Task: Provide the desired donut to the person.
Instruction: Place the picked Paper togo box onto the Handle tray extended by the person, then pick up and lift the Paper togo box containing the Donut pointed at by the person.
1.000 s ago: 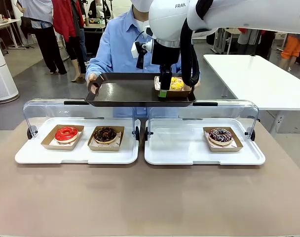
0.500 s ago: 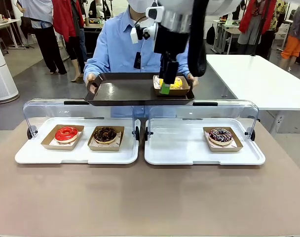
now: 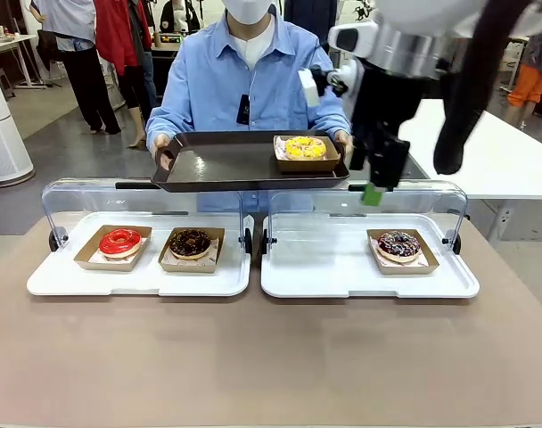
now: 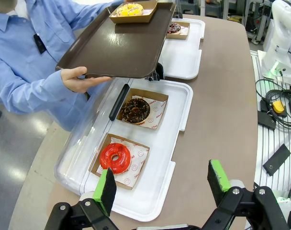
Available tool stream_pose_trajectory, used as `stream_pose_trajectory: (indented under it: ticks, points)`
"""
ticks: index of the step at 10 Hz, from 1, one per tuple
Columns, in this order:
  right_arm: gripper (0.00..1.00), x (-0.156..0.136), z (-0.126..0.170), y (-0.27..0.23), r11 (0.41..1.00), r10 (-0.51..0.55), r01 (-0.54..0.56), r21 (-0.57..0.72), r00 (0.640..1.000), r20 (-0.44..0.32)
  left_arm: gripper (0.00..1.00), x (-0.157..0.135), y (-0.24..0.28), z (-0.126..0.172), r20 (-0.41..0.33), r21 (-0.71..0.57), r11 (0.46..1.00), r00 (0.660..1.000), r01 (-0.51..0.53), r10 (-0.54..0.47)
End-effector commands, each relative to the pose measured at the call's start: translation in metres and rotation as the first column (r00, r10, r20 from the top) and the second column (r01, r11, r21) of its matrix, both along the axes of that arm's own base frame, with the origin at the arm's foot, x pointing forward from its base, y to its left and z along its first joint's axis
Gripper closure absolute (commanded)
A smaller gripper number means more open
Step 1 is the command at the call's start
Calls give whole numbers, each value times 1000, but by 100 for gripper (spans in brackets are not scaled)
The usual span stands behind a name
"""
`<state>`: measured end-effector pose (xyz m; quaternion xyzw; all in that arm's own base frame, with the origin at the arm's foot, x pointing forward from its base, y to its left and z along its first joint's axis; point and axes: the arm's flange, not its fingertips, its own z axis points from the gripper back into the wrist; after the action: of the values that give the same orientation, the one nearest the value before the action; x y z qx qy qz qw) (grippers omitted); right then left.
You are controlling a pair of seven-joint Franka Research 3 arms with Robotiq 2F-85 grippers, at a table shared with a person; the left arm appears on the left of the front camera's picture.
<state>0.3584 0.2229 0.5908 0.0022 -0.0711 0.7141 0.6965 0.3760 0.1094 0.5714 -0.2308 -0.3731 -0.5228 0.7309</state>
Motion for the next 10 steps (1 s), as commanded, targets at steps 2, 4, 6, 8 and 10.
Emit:
stream_pose_trajectory:
  ticks: [2, 4, 6, 8, 10]
  points:
    - [0, 14, -16, -27, 997, -75, 75, 22, 997, 5, 0, -1, 0, 1, 1, -15, 1000, 1000, 0, 0]
    - [0, 46, -16, -24, 984, -127, 132, -123, 991, 43, 0, -1, 0, 1, 1, -15, 1000, 1000, 0, 0]
    - [0, 16, -14, -34, 997, -73, 73, 13, 997, -10, 0, -1, 0, 1, 1, -15, 1000, 1000, 0, 0]
    - [0, 16, -14, -34, 997, -73, 73, 13, 997, -10, 0, -1, 0, 1, 1, -15, 1000, 1000, 0, 0]
    - [0, 16, -14, -34, 997, -73, 73, 13, 997, -10, 0, -1, 0, 1, 1, -15, 1000, 1000, 0, 0]
